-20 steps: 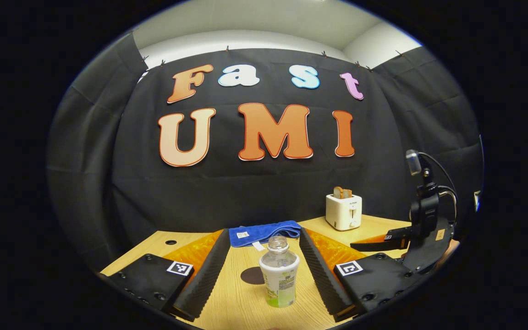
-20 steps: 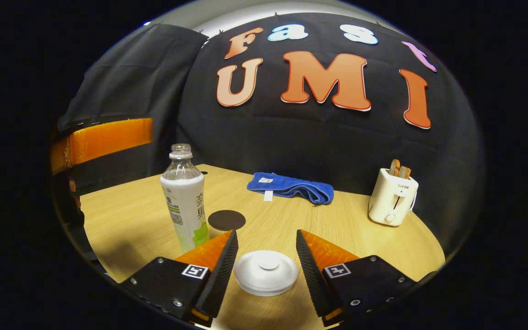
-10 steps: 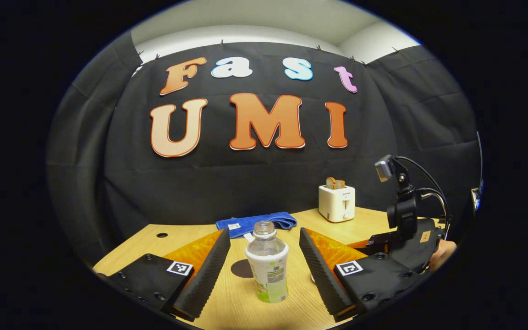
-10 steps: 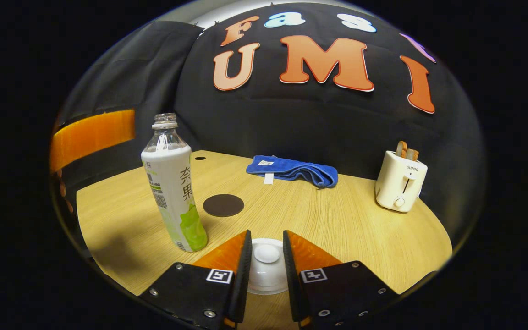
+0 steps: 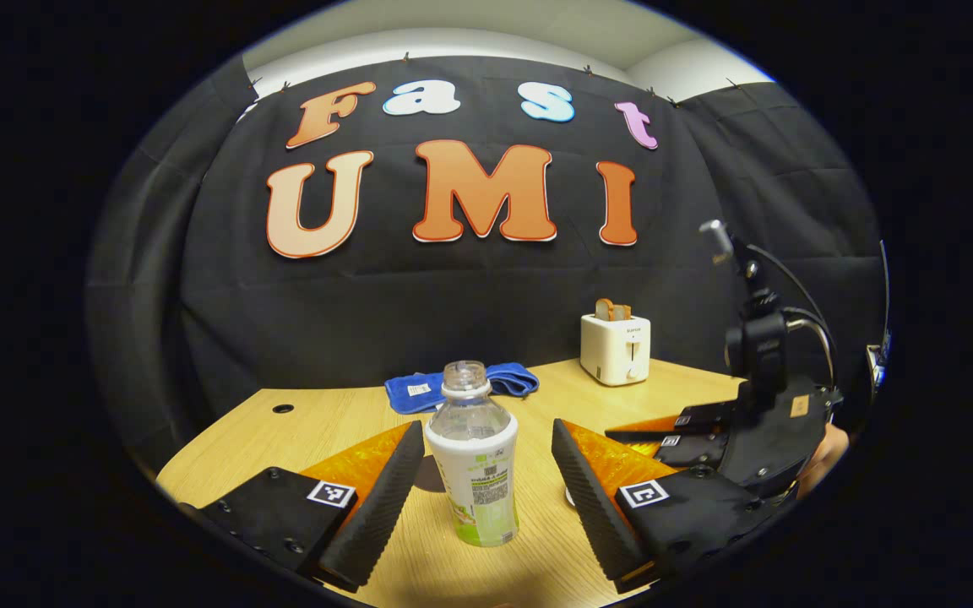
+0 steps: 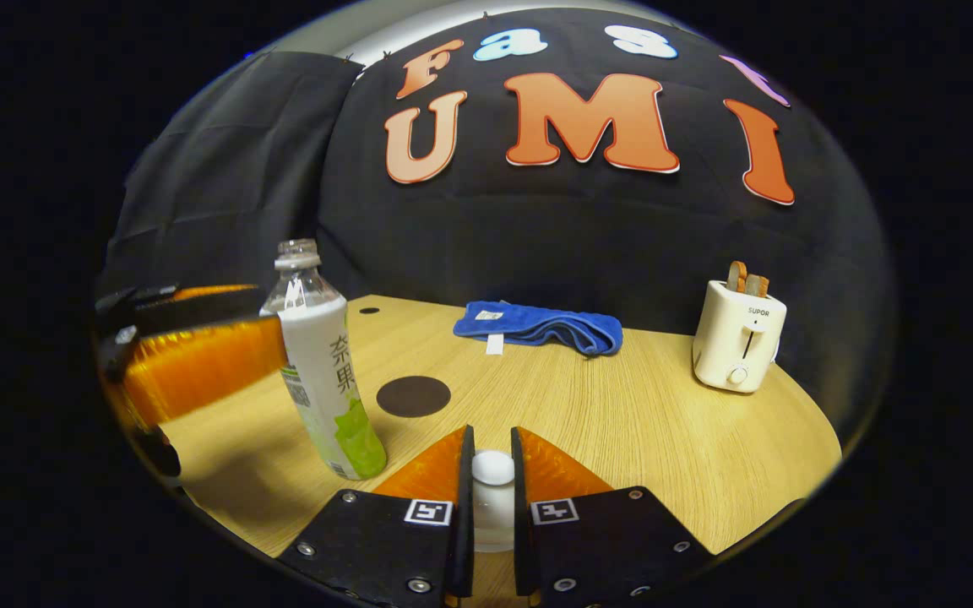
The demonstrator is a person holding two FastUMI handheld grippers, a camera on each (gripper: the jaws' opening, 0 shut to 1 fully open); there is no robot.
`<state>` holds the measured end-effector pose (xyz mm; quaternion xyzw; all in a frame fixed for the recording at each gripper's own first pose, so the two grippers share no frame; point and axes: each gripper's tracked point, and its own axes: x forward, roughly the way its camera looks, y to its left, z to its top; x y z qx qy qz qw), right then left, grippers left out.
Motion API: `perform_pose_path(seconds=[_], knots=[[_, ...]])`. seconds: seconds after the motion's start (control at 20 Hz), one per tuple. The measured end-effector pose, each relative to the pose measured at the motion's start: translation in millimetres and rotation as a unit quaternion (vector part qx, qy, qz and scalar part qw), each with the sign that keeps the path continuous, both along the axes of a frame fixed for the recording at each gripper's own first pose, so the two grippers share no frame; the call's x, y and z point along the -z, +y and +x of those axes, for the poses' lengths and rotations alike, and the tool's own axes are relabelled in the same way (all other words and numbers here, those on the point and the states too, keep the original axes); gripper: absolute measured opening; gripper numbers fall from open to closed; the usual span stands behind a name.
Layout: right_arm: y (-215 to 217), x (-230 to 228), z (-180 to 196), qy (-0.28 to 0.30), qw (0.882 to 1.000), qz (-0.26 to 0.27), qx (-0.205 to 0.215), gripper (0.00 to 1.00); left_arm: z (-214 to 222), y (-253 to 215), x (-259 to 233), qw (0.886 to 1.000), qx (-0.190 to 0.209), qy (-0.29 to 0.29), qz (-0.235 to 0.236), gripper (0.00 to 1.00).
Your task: Open the teacup lid with one hand, grasp the water bottle and pour water into the teacup with the other hand; after pouring, place the water bottle on the coaster and then close the teacup lid.
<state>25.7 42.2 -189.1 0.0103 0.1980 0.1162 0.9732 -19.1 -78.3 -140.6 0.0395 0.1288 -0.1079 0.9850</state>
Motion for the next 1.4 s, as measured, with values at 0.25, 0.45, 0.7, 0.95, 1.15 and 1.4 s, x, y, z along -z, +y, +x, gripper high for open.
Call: perform_pose_path(seconds=[0.25, 0.45, 0.7, 0.95, 1.15, 1.4], knots=[[-9, -28, -5, -0.035, 0.999, 0.001, 0.005, 0.19, 9, 2, 22, 1.0, -0.02, 0.02, 0.011, 0.99], [-19, -46, -7, -0.055, 0.998, 0.002, 0.014, 0.19, 15, 7, 44, 0.998, -0.033, 0.05, 0.002, 0.99], [-28, -57, -7, -0.072, 0.997, 0.009, 0.021, 0.19, 25, 14, 64, 0.996, -0.059, 0.07, -0.001, 0.99], [-34, -57, -8, -0.072, 0.997, 0.01, 0.028, 0.19, 27, 17, 67, 0.995, -0.065, 0.071, 0.002, 0.76], [-42, -58, -9, -0.073, 0.997, 0.012, 0.034, 0.19, 35, 21, 67, 0.995, -0.067, 0.069, 0.022, 0.66], [-59, -58, -9, -0.073, 0.996, 0.011, 0.051, 0.19, 43, 29, 54, 0.993, -0.058, 0.055, 0.091, 0.67]])
